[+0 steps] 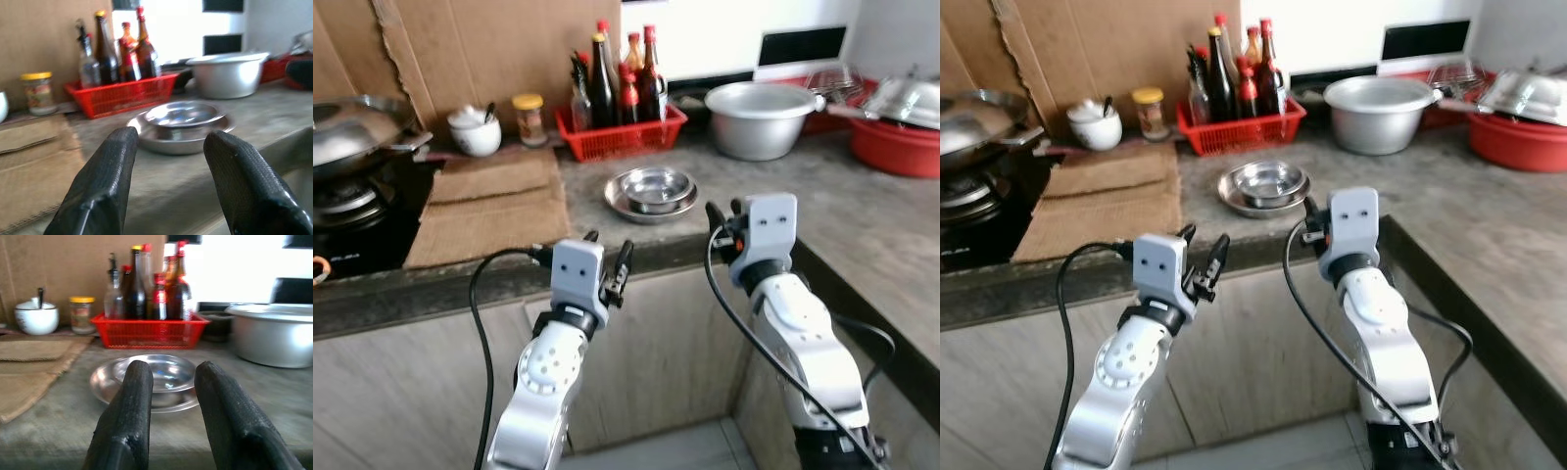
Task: Kitchen organization
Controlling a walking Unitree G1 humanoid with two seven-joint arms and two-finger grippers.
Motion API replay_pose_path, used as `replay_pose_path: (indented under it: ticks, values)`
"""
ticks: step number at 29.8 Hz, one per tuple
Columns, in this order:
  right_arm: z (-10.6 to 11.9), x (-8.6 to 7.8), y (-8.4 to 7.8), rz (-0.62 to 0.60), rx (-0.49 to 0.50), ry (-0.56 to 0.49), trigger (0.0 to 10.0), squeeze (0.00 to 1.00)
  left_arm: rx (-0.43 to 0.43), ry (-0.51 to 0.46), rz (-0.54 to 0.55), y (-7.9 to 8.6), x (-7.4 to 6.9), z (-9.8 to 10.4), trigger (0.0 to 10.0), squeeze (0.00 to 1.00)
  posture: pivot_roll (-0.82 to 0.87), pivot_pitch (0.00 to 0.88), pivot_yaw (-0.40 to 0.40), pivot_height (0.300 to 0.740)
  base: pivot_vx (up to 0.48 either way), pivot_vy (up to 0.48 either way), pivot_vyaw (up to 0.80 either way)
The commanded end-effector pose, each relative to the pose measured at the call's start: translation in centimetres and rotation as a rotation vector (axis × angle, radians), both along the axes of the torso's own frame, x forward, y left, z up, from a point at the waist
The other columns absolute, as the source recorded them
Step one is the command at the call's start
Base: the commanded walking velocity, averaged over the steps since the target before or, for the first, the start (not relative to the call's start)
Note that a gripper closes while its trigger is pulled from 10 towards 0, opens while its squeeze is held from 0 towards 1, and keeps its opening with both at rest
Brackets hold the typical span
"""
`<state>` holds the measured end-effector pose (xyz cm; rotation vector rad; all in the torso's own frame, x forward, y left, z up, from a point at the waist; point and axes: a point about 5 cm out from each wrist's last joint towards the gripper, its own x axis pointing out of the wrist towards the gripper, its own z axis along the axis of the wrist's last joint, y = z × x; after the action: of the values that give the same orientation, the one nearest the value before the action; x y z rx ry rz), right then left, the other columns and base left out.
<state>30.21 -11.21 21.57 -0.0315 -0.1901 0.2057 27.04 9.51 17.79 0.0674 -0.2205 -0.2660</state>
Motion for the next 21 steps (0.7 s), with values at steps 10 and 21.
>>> replay_pose_path:
  ticks: [10,21]
  values:
    - [0.20,0.21,-0.59,-0.014,0.001,0.003,10.0,0.00,-0.017,-0.015,-0.020,-0.57,-0.27,0.36,10.0,0.00,0.02,0.032,-0.006,0.740,0.362,0.000,0.00]
    - [0.57,0.42,-0.65,0.013,-0.011,-0.010,10.0,0.00,-0.011,0.002,-0.011,-0.78,-0.37,0.01,10.0,0.00,0.02,0.030,-0.006,0.740,0.000,0.000,0.07]
